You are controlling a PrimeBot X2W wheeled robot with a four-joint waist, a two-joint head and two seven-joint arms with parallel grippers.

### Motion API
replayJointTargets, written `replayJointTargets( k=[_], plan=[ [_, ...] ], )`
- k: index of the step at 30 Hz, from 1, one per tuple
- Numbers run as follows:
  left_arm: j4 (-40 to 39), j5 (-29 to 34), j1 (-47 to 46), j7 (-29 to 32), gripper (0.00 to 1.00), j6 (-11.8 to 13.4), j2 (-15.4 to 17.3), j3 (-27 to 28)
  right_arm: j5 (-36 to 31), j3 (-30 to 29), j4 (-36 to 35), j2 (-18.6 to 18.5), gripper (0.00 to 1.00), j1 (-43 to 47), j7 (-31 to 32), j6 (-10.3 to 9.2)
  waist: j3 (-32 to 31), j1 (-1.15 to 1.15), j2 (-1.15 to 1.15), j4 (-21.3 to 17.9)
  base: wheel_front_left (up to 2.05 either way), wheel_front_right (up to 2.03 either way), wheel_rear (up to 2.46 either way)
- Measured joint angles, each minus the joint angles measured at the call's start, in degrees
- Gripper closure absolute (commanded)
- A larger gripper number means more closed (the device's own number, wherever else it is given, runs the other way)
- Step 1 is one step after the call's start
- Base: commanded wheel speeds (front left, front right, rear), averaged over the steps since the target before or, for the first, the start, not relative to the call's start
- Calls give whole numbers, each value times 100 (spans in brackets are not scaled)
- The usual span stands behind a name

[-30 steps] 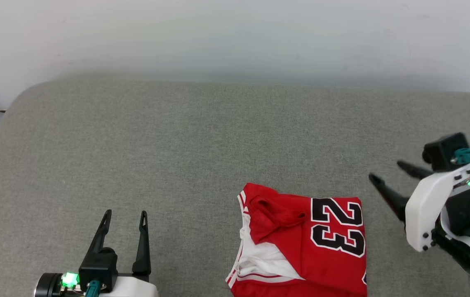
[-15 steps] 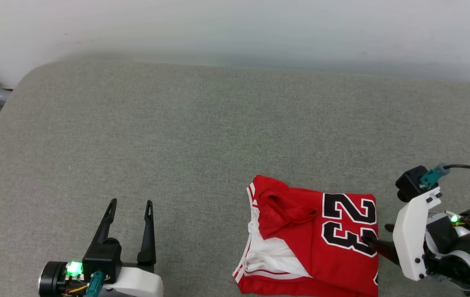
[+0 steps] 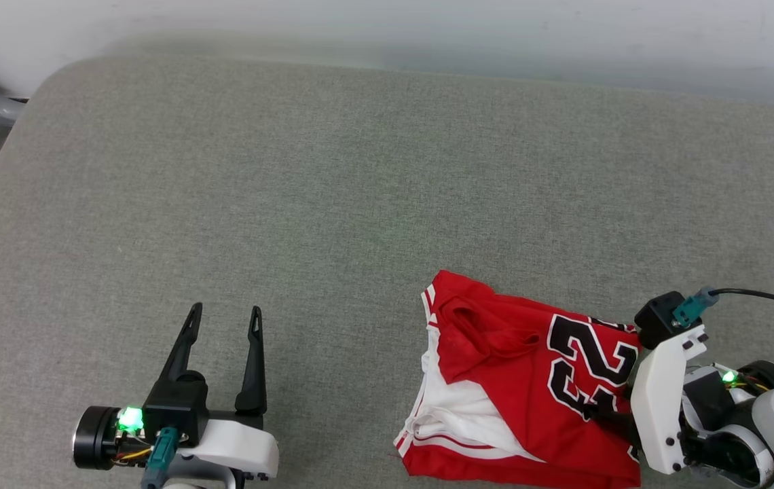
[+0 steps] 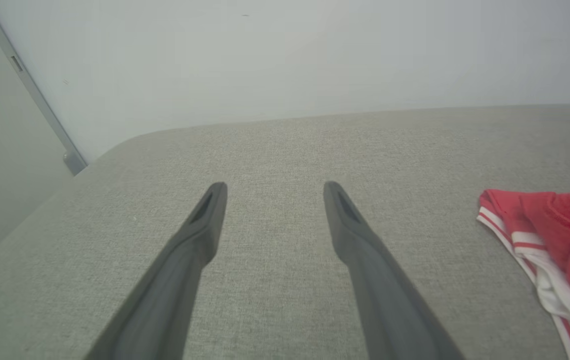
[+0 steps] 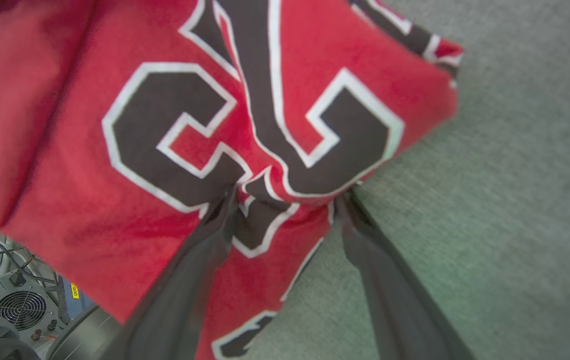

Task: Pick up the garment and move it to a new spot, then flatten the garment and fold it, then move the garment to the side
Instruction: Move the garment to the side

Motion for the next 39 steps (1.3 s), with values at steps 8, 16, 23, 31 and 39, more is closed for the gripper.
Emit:
replayJointTargets(
  k=[8,16,23,31,39],
  plan=[
    [27,0,-16,0,0,-3,-4,35,103,401,104,-137,100,-102,-536,-5,17,0,0,-2,0,0,0],
    [51,1,-14,0,0,4,-8,42,118,704,77,-218,100,-205,-1114,4,-83,0,0,-76,0,0,0],
    [12,3,65,0,0,12,-3,75,45,808,-113,-394,100,-307,-1490,8,-138,0,0,-299,0,0,0],
    [-68,-3,144,-8,0,44,40,189,-312,833,-192,-738,100,-544,-1789,5,-134,0,0,-869,0,0,0],
    [-169,-1,126,-8,0,57,89,265,-624,623,-125,-1005,100,-766,-2067,5,-6,0,0,-1578,0,0,0]
  ],
)
